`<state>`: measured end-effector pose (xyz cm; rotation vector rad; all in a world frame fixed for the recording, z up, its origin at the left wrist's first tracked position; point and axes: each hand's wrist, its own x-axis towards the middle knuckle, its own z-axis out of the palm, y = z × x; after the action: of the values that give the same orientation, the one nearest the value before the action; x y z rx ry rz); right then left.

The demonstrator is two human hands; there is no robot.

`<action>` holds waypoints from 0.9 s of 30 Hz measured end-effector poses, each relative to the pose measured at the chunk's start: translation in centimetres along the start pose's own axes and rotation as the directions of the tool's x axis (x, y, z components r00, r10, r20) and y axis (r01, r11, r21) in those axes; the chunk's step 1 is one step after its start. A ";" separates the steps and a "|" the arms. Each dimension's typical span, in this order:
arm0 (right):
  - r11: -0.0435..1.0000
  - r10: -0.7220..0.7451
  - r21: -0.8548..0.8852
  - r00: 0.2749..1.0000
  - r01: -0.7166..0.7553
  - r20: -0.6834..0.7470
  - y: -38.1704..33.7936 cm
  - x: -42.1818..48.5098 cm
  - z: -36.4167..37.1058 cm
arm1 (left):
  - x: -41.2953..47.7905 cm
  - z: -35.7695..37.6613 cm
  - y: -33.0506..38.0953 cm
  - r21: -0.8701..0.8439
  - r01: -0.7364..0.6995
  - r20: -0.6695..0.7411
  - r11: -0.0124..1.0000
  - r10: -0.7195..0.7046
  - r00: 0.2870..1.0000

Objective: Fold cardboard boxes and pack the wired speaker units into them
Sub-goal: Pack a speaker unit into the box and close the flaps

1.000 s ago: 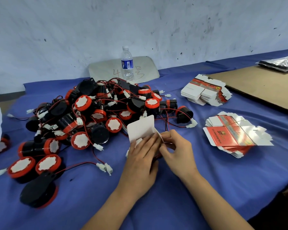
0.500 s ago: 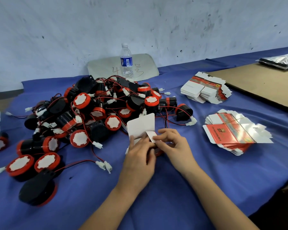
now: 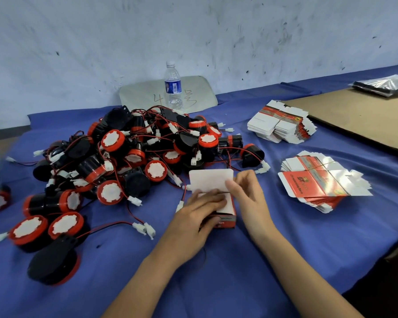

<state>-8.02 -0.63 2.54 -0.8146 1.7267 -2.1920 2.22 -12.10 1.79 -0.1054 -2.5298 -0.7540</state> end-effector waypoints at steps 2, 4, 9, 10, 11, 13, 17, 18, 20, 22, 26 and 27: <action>1.000 -0.012 0.020 1.000 0.012 -0.013 -0.2 -0.1 -0.1 | -0.1 0.3 0.3 -0.019 -0.041 0.024 0.999 0.042 0.999; 0.998 -0.020 -0.055 1.000 0.019 -0.021 -0.2 -0.1 -0.1 | -0.3 0.6 0.5 -0.018 -0.067 0.020 0.998 0.067 0.998; 0.990 -0.053 -0.124 0.997 0.060 0.057 -0.2 -0.1 0.1 | -0.3 1.0 0.5 0.040 -0.078 -0.039 0.996 0.079 0.996; 0.991 -0.055 -0.117 0.995 0.064 0.079 -0.2 -0.1 0.0 | -0.3 1.1 0.5 0.052 -0.071 -0.052 0.996 0.074 0.996; 0.991 -0.065 -0.115 0.994 0.075 0.091 -0.2 -0.1 0.0 | -0.3 1.0 0.6 0.063 -0.066 -0.070 0.996 0.071 0.995; 0.983 -0.086 -0.152 0.992 0.099 0.093 -0.1 -0.2 -0.1 | -0.2 1.0 0.7 0.091 -0.065 -0.124 0.994 0.076 0.989; 0.962 -0.115 -0.240 0.991 0.127 0.061 0.3 -0.2 0.0 | -0.1 0.9 0.2 0.074 0.008 -0.242 0.997 0.011 0.970; 0.953 -0.131 -0.266 0.990 0.142 0.057 0.3 -0.2 0.1 | -0.2 0.9 0.1 0.065 0.025 -0.261 0.998 -0.008 0.965; 0.930 -0.164 -0.324 0.985 0.172 0.053 0.4 -0.3 0.2 | -0.4 0.9 0.1 0.038 0.049 -0.297 0.998 -0.035 0.954; 0.913 -0.185 -0.360 0.981 0.192 0.054 0.4 -0.4 0.2 | -0.5 1.0 0.1 0.033 0.062 -0.339 0.998 -0.047 0.940; 0.875 -0.200 -0.422 0.970 0.239 0.135 0.5 -0.9 0.1 | -0.4 0.9 0.0 0.023 0.126 -0.407 0.992 -0.106 0.907; 0.870 -0.192 -0.434 0.971 0.235 0.141 0.5 -0.9 0.0 | -0.4 0.9 0.0 -0.001 0.147 -0.420 0.989 -0.133 0.898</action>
<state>-7.33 -0.35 1.79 -1.2485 2.2253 -1.8529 2.17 -11.61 0.91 0.2309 -2.1492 -0.7041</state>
